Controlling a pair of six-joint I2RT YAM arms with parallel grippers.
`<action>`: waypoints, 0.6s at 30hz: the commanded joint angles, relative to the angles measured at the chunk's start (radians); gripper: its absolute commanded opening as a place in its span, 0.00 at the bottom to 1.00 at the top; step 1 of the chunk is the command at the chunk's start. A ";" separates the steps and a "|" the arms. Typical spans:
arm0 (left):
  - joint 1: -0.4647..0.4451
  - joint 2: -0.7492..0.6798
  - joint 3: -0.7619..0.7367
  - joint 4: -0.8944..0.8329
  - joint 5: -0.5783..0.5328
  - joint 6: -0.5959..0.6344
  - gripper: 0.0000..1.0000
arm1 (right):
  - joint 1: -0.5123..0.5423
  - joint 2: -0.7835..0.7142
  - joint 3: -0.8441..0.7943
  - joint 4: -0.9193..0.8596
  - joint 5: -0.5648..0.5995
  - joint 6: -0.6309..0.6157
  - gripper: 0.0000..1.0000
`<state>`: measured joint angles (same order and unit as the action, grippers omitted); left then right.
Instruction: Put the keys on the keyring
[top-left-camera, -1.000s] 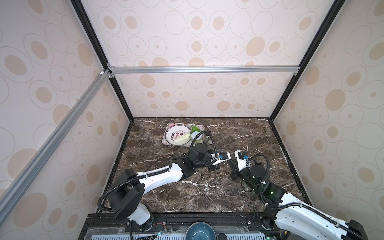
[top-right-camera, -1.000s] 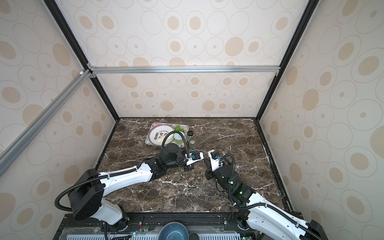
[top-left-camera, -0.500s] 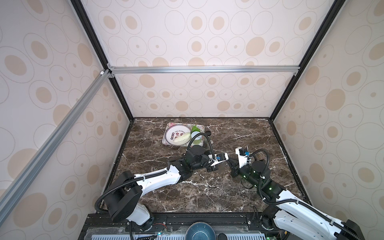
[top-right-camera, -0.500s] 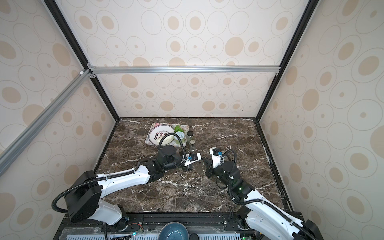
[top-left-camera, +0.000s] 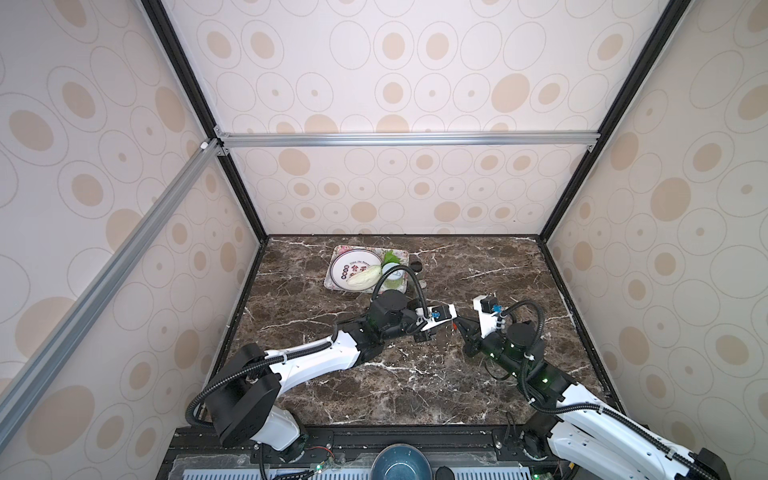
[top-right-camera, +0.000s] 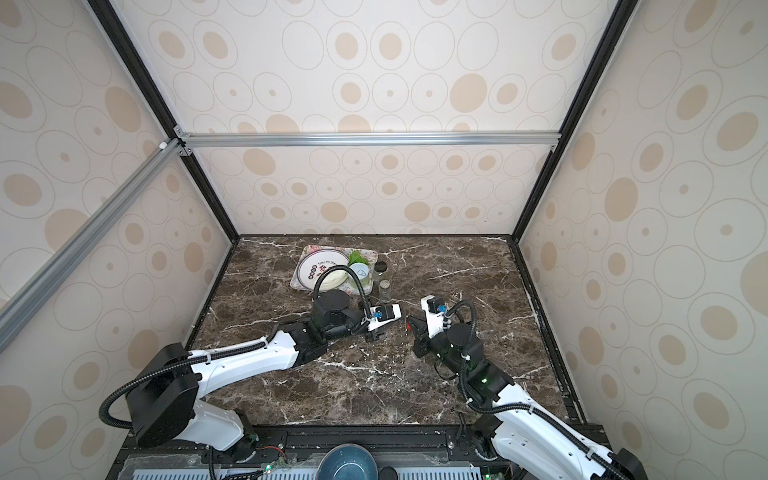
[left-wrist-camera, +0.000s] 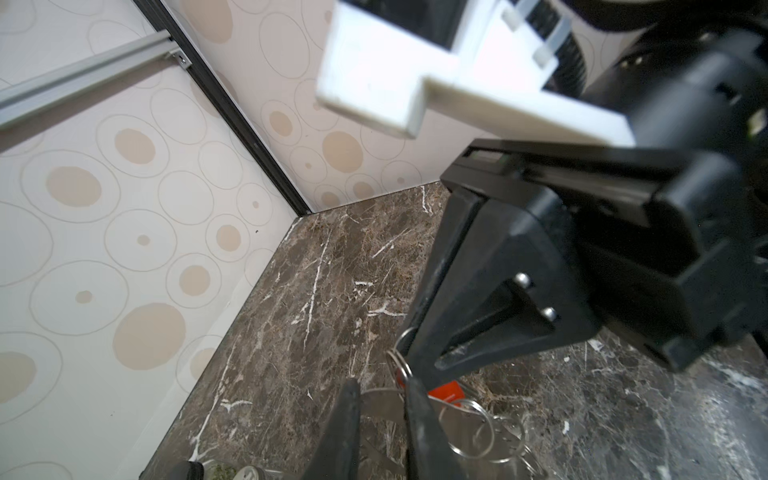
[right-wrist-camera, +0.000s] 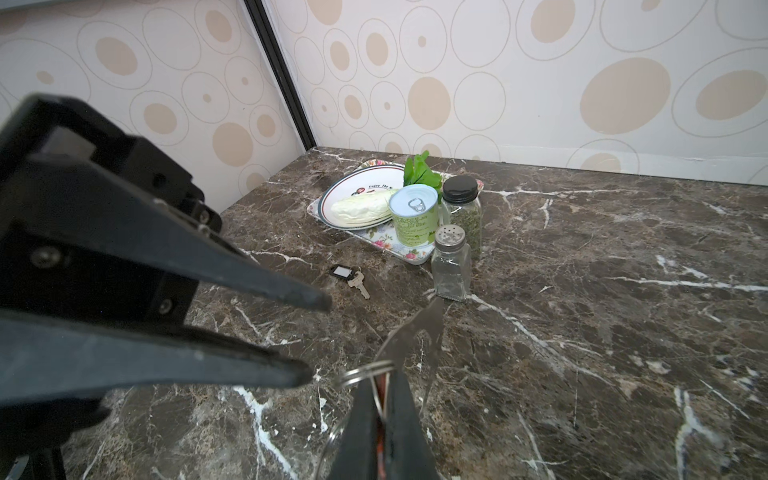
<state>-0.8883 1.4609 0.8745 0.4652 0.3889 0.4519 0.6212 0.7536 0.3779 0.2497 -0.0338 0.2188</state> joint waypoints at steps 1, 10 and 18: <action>-0.001 -0.049 -0.018 0.099 -0.040 -0.058 0.21 | -0.005 -0.021 -0.007 0.012 0.004 -0.012 0.00; 0.025 -0.134 -0.073 0.174 -0.096 -0.212 0.45 | -0.003 -0.030 -0.002 0.001 0.011 -0.013 0.00; 0.024 -0.046 0.032 0.013 0.019 -0.140 0.43 | -0.003 -0.030 0.001 -0.007 0.015 -0.020 0.00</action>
<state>-0.8703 1.3861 0.8310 0.5613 0.3428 0.2813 0.6212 0.7395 0.3771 0.2379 -0.0261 0.2134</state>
